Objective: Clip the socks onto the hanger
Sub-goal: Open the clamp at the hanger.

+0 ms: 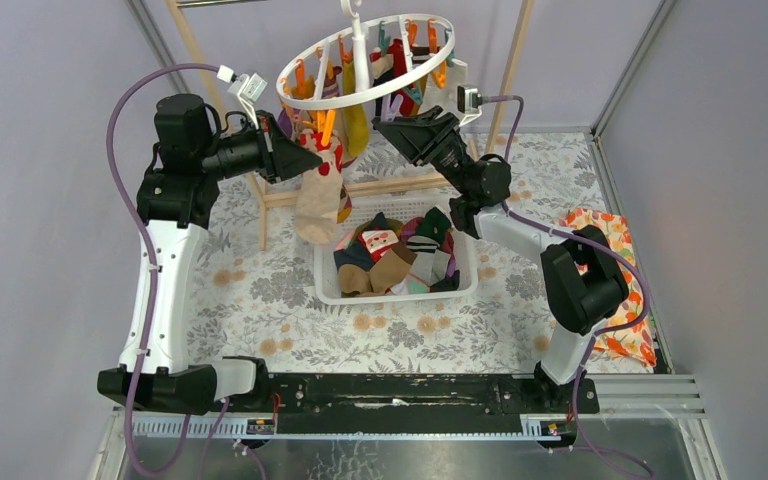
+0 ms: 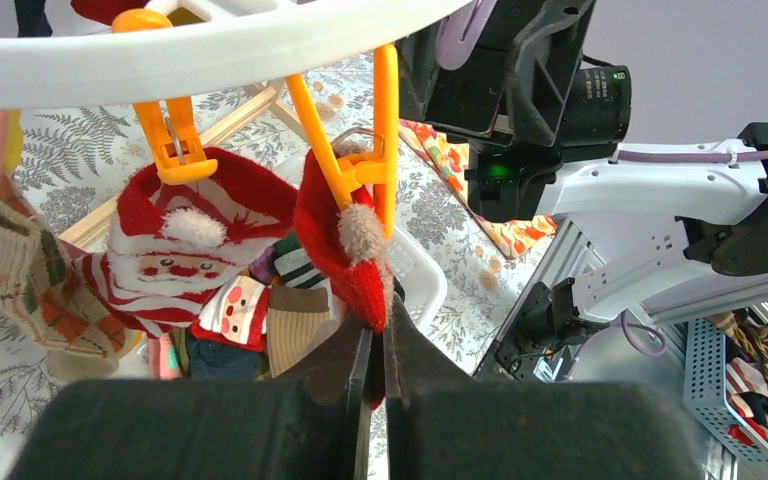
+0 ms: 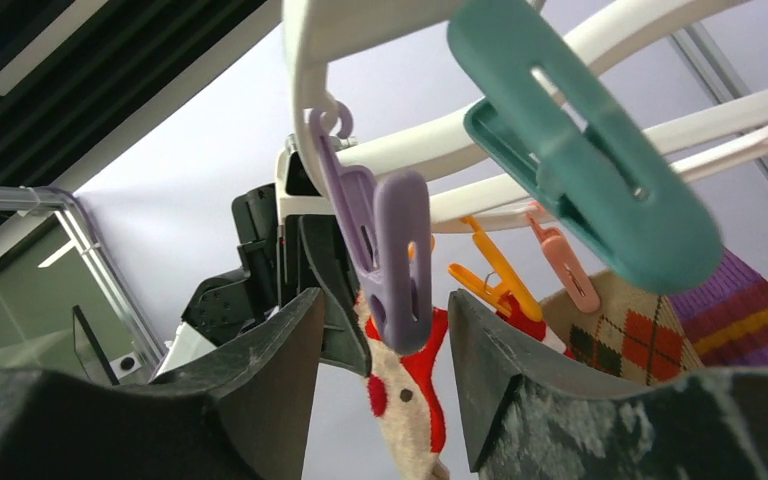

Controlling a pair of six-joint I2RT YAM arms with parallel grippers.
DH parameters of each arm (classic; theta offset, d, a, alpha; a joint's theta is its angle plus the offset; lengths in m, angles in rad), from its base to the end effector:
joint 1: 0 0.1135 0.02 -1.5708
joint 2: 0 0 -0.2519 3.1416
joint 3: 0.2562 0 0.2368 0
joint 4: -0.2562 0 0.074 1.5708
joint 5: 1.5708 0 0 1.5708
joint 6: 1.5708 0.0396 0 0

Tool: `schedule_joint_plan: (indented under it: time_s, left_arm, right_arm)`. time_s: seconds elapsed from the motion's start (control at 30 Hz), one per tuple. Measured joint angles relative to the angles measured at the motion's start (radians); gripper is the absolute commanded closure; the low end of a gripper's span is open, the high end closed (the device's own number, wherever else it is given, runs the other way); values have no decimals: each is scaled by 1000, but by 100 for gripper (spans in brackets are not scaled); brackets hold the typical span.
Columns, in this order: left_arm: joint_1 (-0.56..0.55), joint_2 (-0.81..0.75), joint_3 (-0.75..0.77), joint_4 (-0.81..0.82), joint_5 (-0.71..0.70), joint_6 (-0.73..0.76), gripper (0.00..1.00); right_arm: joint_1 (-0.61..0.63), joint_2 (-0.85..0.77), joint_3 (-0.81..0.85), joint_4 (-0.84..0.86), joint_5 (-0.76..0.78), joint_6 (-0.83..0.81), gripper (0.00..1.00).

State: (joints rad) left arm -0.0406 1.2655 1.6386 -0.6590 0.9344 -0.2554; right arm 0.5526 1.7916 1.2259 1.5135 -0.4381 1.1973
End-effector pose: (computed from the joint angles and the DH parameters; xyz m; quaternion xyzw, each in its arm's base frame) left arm 0.2278 -0.0411 0.4656 0.1917 0.7396 -0.4355 0.4759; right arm 0.3017 0.2058 0.3764 -0.1014 0.3493 0.7558 0.5445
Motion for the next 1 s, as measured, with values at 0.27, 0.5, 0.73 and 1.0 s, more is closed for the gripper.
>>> schedule_joint_plan:
  time_s: [0.27, 0.5, 0.73, 1.0]
  left_arm:
    - [9, -1, 3, -14, 0, 5, 93]
    - [14, -1, 13, -32, 0, 13, 93]
    - [27, -3, 16, -48, -4, 27, 93]
    - [30, -3, 16, -55, -52, 44, 34]
  right_arm:
    - [0, 0, 0, 38, 0, 25, 38]
    - [0, 15, 6, 67, 3, 59, 72]
    - [-2, 20, 6, 72, 11, 82, 83]
    - [0, 18, 6, 63, 11, 58, 99]
